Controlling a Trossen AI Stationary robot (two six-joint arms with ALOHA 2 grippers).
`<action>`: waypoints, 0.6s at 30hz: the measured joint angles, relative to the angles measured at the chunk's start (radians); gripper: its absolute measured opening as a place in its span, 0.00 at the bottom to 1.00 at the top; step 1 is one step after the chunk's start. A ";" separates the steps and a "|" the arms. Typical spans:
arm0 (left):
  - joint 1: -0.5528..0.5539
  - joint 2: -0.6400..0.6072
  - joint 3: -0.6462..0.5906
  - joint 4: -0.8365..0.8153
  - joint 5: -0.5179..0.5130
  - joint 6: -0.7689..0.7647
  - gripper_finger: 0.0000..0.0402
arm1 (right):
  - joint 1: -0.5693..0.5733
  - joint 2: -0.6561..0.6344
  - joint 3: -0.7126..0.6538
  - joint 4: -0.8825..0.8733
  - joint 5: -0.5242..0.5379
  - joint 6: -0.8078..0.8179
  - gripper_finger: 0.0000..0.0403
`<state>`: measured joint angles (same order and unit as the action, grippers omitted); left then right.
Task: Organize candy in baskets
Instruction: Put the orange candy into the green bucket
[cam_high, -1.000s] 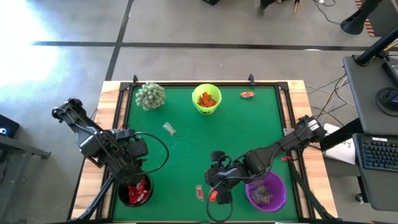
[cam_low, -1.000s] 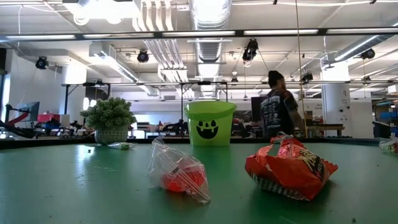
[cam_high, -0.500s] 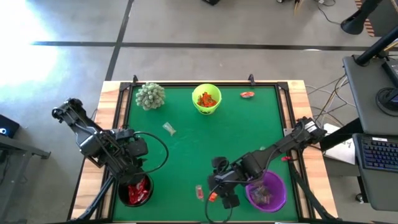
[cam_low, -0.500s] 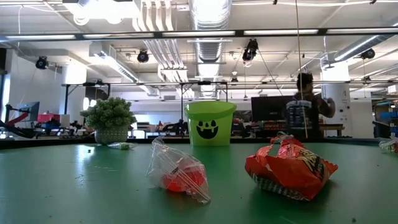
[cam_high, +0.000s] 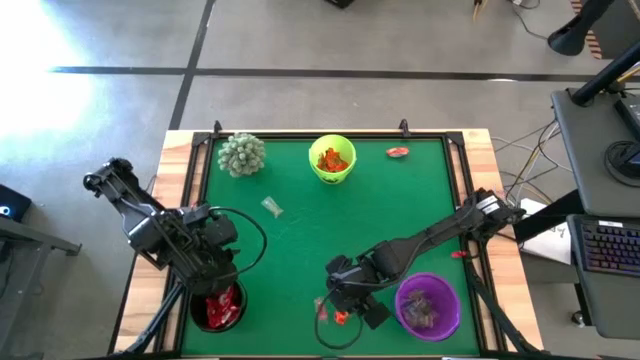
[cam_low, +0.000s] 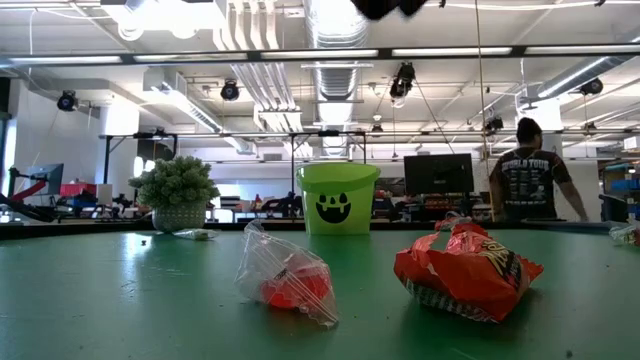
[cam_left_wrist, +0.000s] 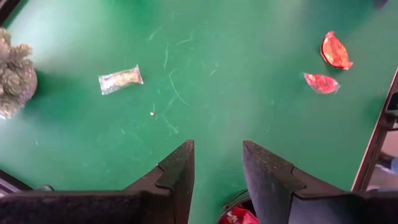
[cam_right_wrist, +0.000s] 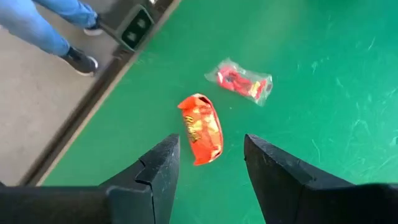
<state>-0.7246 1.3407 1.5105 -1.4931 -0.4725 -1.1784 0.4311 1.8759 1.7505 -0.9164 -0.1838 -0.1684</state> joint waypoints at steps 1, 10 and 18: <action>0.000 0.000 0.000 0.000 0.000 -0.014 0.29 | -0.003 0.017 -0.001 0.009 0.000 0.001 0.42; 0.000 0.000 0.000 0.008 0.003 -0.072 0.29 | 0.004 0.146 -0.001 0.027 0.000 -0.014 0.39; 0.000 0.000 0.000 0.017 0.012 -0.089 0.29 | 0.005 0.237 -0.001 0.016 0.003 -0.016 0.40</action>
<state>-0.7246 1.3403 1.5105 -1.4758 -0.4603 -1.2675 0.4359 2.1125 1.7493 -0.9006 -0.1812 -0.1841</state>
